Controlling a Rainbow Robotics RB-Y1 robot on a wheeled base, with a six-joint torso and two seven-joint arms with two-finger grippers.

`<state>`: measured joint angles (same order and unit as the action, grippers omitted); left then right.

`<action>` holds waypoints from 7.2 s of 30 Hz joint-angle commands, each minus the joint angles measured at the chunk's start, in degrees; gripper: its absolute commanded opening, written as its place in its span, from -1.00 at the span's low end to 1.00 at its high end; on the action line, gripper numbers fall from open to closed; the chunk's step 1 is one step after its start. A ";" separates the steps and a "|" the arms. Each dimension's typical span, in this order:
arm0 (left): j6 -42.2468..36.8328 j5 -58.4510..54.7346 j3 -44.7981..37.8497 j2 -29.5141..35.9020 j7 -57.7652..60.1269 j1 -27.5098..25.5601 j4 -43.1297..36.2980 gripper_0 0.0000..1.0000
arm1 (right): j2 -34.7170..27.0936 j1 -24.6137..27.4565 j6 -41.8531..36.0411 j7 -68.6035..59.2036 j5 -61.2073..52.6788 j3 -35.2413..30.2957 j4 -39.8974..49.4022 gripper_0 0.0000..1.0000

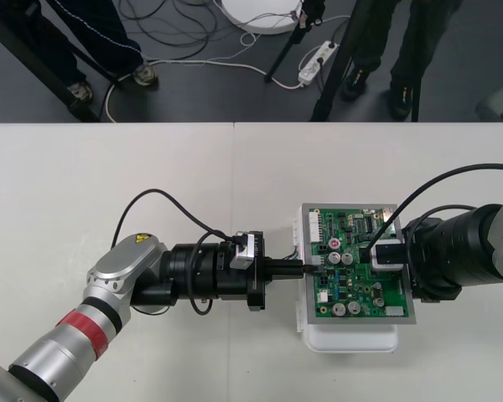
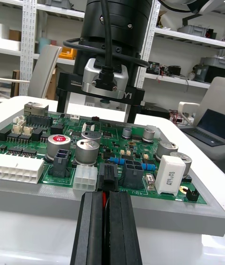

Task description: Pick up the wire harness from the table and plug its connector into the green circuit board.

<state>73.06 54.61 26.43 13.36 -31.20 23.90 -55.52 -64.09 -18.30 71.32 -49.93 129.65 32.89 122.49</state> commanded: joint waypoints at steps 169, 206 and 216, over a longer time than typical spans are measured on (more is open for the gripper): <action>-9.69 -12.95 -19.04 66.09 35.16 -13.79 -58.03 1.00 | 4.06 25.77 18.68 53.62 -62.15 -57.94 -12.10 1.00; -9.42 -12.33 -18.96 64.69 34.45 -15.37 -57.95 1.00 | 4.06 26.74 18.68 48.70 -60.92 -57.85 -12.10 1.00; -9.42 -12.33 -18.96 64.69 34.45 -15.37 -57.95 1.00 | 4.06 27.09 18.68 48.52 -63.82 -55.65 -16.32 1.00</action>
<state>65.47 42.50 9.33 77.87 6.01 9.24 -112.33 -60.23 7.73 89.58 0.13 68.18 -25.23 108.55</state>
